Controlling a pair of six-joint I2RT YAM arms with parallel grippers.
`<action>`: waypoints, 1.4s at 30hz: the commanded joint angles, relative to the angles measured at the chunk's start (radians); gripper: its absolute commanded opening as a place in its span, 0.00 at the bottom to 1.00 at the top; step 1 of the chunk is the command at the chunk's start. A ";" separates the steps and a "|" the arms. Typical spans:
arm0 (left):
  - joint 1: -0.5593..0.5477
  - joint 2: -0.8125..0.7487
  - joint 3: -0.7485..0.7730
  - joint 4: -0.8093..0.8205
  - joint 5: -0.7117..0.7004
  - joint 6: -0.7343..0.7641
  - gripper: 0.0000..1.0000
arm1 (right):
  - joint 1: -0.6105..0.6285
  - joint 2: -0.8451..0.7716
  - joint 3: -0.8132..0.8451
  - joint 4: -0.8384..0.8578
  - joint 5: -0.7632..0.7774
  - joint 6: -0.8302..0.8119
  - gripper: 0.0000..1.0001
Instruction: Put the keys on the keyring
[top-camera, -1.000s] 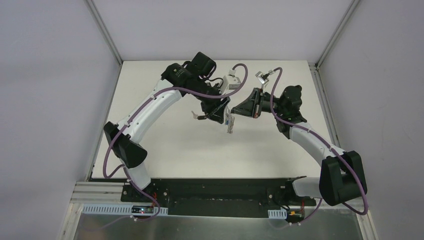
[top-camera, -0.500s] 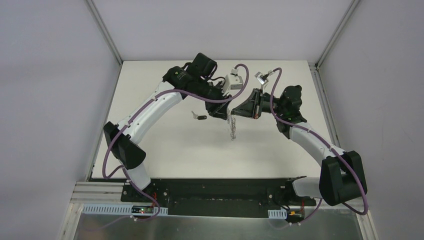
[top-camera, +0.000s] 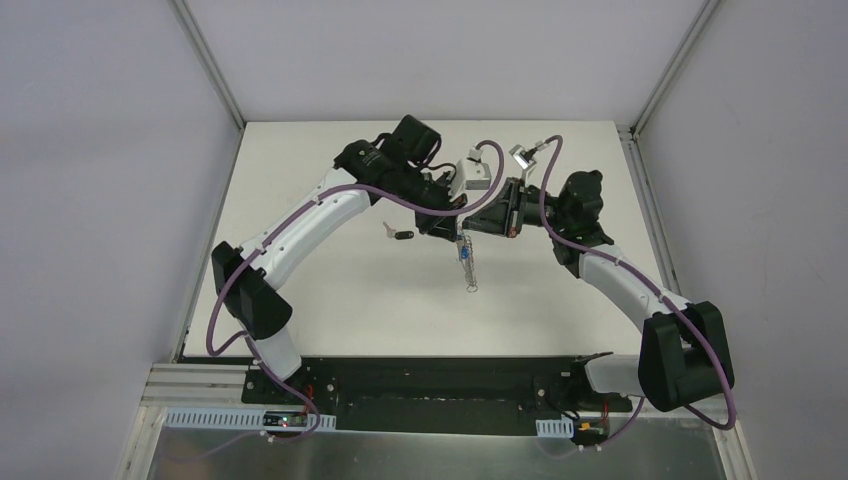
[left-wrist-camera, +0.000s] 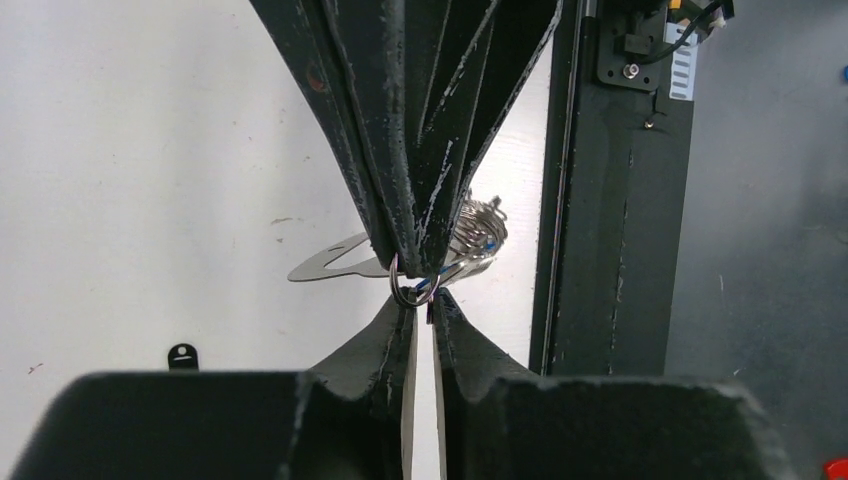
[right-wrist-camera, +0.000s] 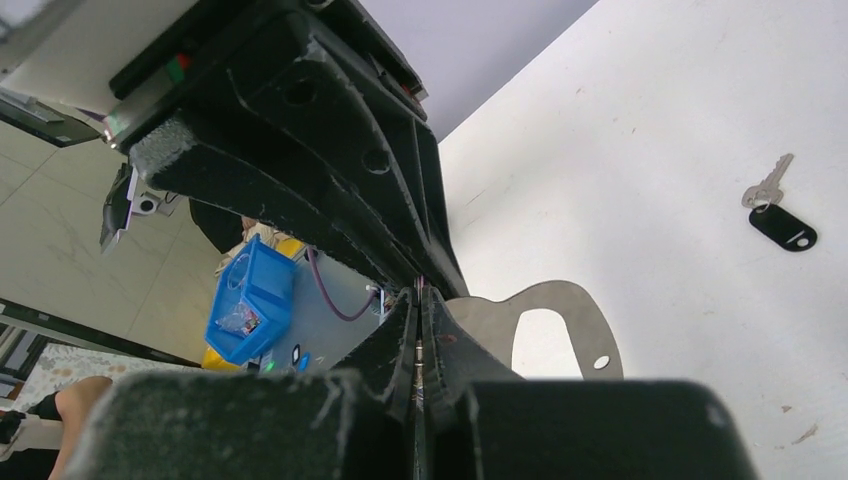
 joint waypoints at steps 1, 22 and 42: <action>-0.019 -0.042 -0.011 0.022 0.021 -0.013 0.07 | -0.006 0.007 0.031 -0.012 0.048 -0.027 0.00; -0.071 0.004 0.028 0.043 -0.083 -0.111 0.24 | -0.009 0.008 0.035 -0.056 0.115 -0.024 0.00; 0.028 -0.115 -0.060 0.062 -0.001 -0.099 0.33 | -0.035 -0.045 0.007 0.015 -0.043 -0.080 0.00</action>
